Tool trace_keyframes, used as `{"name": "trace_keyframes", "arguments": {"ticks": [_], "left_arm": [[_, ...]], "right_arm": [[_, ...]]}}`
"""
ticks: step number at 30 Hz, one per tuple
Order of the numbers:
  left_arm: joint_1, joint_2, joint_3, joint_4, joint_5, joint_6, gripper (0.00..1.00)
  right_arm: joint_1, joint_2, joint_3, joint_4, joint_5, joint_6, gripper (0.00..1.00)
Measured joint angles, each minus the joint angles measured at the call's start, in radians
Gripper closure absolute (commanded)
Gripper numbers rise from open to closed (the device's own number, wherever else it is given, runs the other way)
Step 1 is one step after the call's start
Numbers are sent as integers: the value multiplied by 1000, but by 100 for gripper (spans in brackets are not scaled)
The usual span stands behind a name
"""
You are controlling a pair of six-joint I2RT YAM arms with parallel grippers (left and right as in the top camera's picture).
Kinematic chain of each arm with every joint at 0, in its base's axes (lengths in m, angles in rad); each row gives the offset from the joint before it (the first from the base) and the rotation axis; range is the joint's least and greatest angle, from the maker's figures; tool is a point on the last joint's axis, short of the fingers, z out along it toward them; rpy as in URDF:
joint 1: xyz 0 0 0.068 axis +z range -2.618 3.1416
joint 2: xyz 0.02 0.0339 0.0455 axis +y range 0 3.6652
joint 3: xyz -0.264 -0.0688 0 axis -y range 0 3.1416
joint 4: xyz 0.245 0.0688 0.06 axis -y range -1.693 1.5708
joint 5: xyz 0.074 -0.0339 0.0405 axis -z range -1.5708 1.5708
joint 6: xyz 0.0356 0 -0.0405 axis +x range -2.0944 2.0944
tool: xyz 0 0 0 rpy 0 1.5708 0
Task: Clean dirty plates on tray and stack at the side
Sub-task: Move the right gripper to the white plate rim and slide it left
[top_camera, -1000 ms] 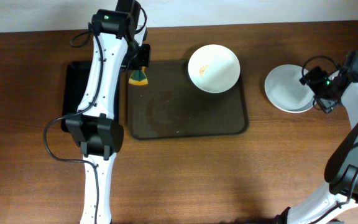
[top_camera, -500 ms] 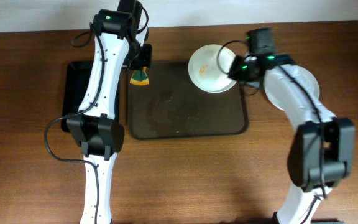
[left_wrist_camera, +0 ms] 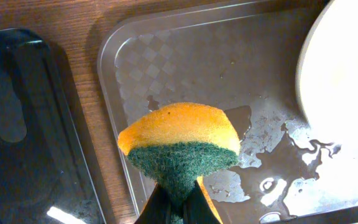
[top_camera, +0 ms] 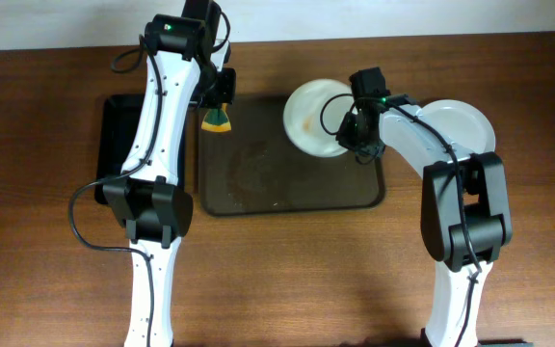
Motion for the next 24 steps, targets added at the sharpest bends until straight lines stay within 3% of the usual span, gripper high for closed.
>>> {"name": "trace_keyframes", "arguments": {"ticks": [8,17,24], "left_arm": [[0,0,0,1,0,0,99],[0,0,0,4,0,0,99],[0,0,0,4,0,0,99]], "right_arm": [[65,0,16,-146,-107,-71,91],[181,0,25,-185,-155,-139,57],[145,15,193,-238,-168,-348,52]]}}
